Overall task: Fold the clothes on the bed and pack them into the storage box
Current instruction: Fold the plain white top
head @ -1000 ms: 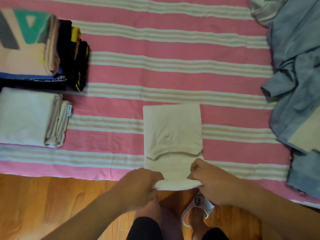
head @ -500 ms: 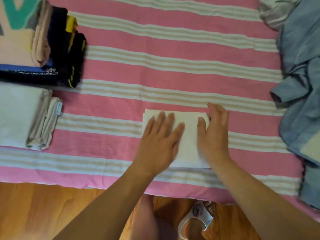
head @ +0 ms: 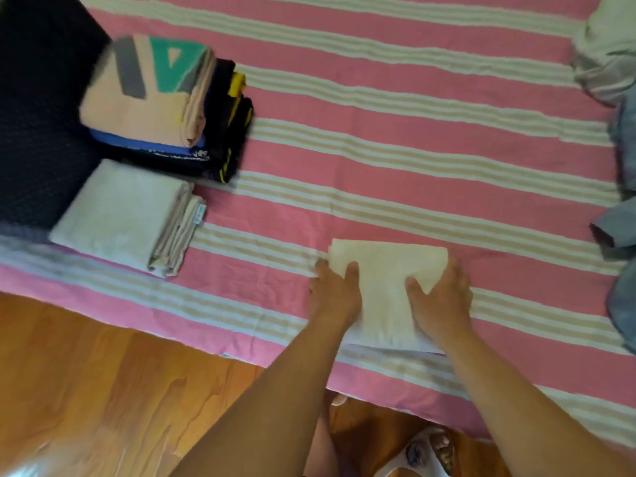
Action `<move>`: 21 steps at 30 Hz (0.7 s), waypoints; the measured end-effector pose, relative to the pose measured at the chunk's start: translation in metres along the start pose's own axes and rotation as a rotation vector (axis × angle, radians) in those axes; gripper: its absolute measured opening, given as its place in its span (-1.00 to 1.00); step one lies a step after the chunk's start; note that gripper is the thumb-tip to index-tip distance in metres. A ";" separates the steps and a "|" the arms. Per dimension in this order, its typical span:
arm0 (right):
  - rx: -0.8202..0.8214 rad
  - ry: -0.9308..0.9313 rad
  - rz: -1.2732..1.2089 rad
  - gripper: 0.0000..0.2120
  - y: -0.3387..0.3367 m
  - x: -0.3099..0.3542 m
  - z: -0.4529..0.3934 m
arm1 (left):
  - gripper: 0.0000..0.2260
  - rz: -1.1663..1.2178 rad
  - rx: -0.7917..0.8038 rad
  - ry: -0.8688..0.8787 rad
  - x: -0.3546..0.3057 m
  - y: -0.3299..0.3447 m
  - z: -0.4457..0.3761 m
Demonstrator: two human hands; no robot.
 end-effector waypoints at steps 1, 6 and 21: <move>0.069 0.122 -0.117 -0.07 -0.005 -0.007 0.000 | -0.38 0.018 0.069 -0.016 -0.005 -0.004 0.003; 0.863 0.477 -0.672 -0.38 -0.029 -0.004 0.055 | -0.53 0.041 0.116 0.066 0.007 -0.056 0.069; 0.619 -0.071 -0.689 -0.78 0.210 0.289 0.213 | -0.45 -0.742 -0.582 0.482 0.003 -0.438 -0.026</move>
Point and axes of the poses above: each hand's wrist, its own z-axis away from the middle knuckle, its own y-axis out of the palm, x = y × z, the point moved 3 cm from there along -z, towards the middle knuckle, and after that the axes turned 13 degrees about y, right-handed, at the moved point
